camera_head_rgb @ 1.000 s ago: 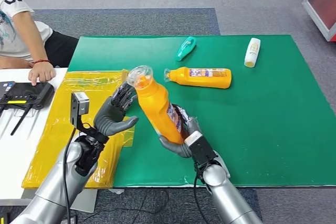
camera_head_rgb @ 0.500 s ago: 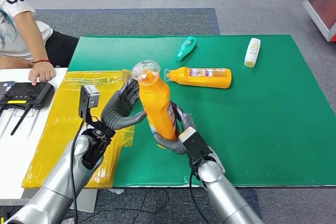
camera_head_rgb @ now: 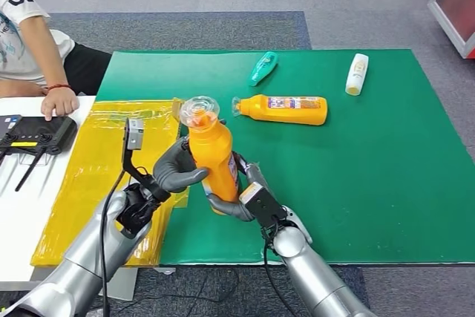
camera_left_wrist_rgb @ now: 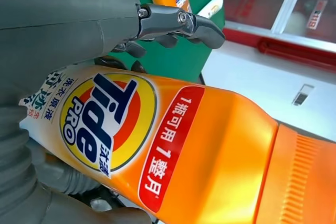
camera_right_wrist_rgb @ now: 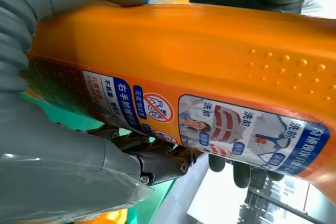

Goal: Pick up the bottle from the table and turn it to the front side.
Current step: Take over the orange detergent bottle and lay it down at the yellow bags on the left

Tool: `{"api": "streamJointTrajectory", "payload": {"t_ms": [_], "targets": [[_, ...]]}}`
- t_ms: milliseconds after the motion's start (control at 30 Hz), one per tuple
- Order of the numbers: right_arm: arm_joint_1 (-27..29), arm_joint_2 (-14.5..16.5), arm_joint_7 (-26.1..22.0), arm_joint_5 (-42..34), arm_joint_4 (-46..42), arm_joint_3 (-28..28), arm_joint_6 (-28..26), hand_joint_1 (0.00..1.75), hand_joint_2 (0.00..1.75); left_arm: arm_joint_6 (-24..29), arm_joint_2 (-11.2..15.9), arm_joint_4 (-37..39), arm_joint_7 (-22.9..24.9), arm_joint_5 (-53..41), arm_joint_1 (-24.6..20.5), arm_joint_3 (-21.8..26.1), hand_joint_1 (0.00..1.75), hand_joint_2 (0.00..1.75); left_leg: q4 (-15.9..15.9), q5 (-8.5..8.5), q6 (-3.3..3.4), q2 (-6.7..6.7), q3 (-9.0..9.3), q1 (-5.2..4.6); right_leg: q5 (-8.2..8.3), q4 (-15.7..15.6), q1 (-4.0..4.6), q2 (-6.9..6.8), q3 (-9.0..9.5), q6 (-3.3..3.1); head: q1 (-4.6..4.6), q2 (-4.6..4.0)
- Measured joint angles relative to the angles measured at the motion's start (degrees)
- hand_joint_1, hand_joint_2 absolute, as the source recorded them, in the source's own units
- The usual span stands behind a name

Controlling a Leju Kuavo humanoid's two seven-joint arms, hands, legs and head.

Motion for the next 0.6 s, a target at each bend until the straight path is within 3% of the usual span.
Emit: {"api": "streamJointTrajectory", "payload": {"t_ms": [400,600], "targets": [[-0.67,0.09,0.59,3.2,2.28,0.91,-3.52,1.75,1.75,-1.58,1.58,2.74,0.76,1.38,-0.97,-1.5,0.0,1.75,0.0,0.01,0.0,0.0,-0.01,0.0,0.0,0.0,0.0,0.0,0.0,0.0,0.01,0.01],[-1.76,0.1,5.04,8.58,3.87,2.4,-8.24,1.75,1.75,3.97,1.89,3.44,-1.17,-5.53,-0.93,-2.28,0.0,1.75,0.0,0.0,0.0,0.0,-0.01,0.0,0.0,0.0,0.0,0.0,0.0,0.0,0.01,0.0]]}}
